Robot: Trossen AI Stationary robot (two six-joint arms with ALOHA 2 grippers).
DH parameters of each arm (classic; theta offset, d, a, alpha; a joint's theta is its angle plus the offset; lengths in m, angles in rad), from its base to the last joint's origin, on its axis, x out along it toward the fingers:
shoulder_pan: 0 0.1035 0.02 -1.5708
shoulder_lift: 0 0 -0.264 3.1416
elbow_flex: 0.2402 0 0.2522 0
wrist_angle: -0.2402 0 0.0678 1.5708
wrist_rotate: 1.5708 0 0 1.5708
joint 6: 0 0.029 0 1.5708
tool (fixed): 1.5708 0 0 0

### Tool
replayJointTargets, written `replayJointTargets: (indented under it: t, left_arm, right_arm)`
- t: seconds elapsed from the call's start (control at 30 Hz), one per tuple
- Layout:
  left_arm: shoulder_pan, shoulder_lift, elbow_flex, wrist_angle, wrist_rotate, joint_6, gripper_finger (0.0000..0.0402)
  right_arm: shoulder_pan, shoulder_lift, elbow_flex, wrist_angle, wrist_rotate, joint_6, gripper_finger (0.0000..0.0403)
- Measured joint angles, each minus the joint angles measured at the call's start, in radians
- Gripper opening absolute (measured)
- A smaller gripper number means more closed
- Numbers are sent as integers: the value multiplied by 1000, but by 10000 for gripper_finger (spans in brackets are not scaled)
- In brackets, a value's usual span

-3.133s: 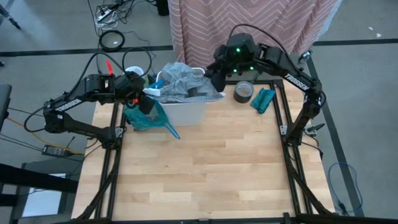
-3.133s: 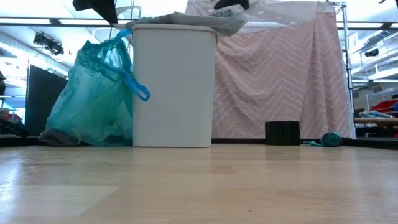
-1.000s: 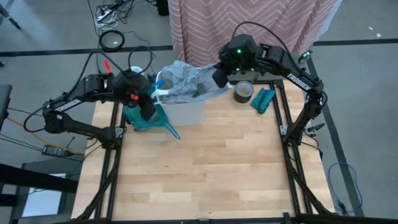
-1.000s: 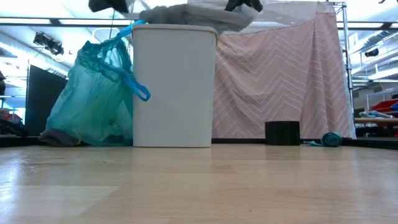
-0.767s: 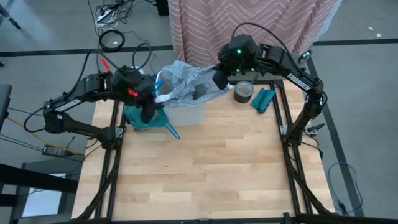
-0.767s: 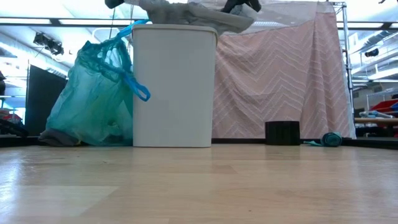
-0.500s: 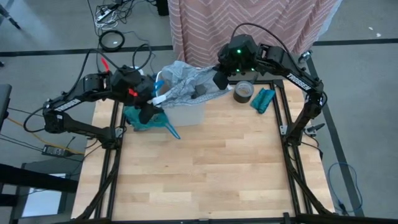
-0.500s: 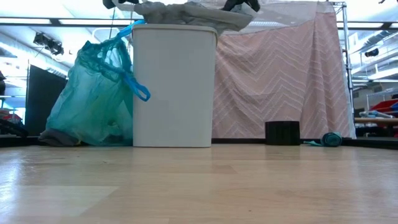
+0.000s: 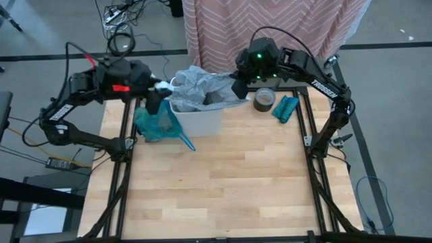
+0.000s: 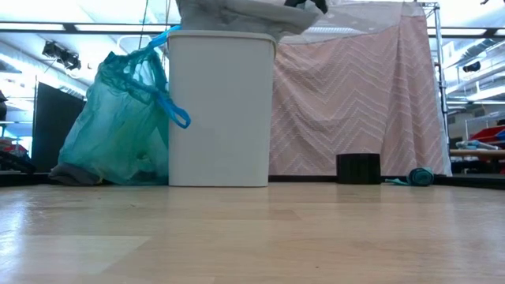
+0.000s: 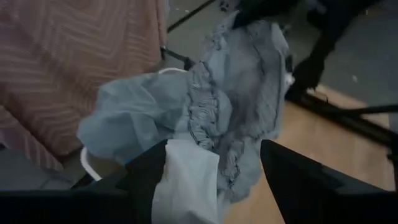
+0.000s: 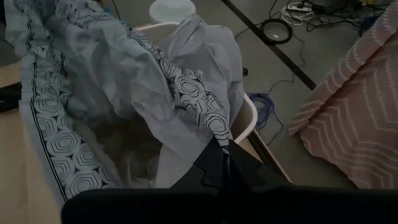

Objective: Place trash/remove bag and relplace
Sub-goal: Insert the gray trash bag into the trash bin

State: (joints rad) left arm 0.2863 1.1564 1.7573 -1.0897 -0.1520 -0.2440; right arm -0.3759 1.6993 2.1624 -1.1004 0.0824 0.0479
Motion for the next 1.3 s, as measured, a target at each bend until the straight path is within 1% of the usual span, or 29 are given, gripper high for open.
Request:
replayJointTargets:
  t: [0.07,0.1,0.17,0.2,0.27,0.33,0.37,0.47,0.53,0.6,0.87,0.97,1.0,1.07,1.13,1.2,1.3]
  left_arm:
    - [6,1,9,-8,25,-41,258]
    - [8,1,10,-24,64,-64,258]
    - [8,2,10,-115,135,-79,257]
    - [8,4,9,-183,150,-74,257]
    - [8,21,8,-334,141,-43,257]
    - [8,38,7,-473,92,-21,257]
    - [8,48,4,-500,55,-15,257]
    - [8,36,-2,-422,-22,-14,257]
    - [8,30,18,-333,-66,-17,257]
    - [8,31,45,-289,-88,-4,257]
    - [9,47,173,-277,-92,83,257]
    - [9,46,187,-206,-92,79,257]
    - [10,46,187,-174,-88,73,257]
    - [24,61,187,-128,-42,65,257]
    - [36,88,187,-112,51,65,257]
    - [43,127,187,-122,116,98,257]
    - [43,192,185,-110,138,167,257]
  right_arm:
    - [0,0,0,0,0,0,0]
    - [0,0,0,0,0,0,0]
    - [0,0,0,0,0,-6,0]
    - [0,0,0,0,0,-10,0]
    - [0,0,0,0,0,-17,0]
    - [0,0,0,2,0,-18,0]
    - [0,0,0,5,0,-19,0]
    - [0,0,0,14,-7,-19,0]
    - [0,0,0,15,-8,-19,0]
    - [0,0,0,14,-8,-18,0]
    - [3,0,0,15,-23,-15,0]
    - [3,0,0,33,-26,-15,0]
    - [3,0,0,40,-26,-15,0]
    - [3,0,0,58,-26,-15,0]
    - [3,0,0,67,-26,-15,0]
    - [3,0,0,70,-26,-13,0]
    - [3,0,0,69,-27,-6,0]
